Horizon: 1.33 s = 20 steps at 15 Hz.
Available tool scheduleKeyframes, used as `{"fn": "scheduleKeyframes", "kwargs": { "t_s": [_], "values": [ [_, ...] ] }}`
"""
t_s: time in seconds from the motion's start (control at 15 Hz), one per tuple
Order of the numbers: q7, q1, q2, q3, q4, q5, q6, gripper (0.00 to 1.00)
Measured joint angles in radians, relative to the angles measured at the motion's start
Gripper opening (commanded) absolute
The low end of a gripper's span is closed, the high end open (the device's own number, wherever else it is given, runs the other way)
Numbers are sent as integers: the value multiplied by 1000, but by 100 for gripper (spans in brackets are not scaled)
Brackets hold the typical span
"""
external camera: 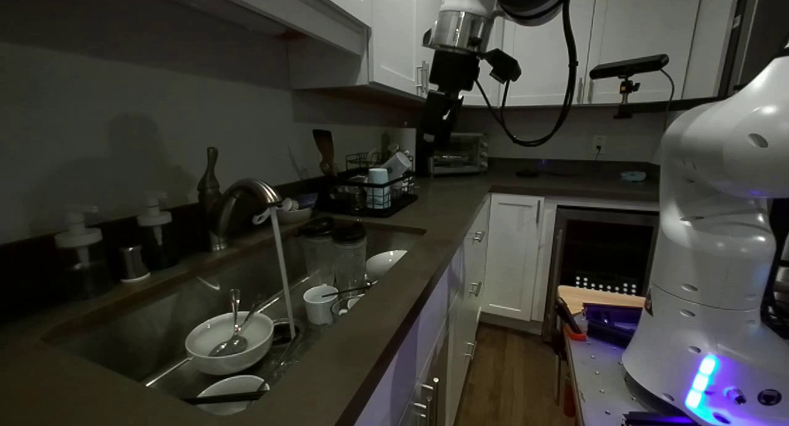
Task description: Push the tap handle down
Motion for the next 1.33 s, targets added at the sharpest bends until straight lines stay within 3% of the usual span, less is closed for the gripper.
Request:
{"fn": "scheduleKeyframes", "kwargs": {
  "t_s": [0.8,1.07,1.33],
  "values": [
    [0,0,2,0,0,0,9,100],
    [0,2,40,-1,0,1,149,100],
    [0,7,149,-10,17,13,392,100]
  ]
}}
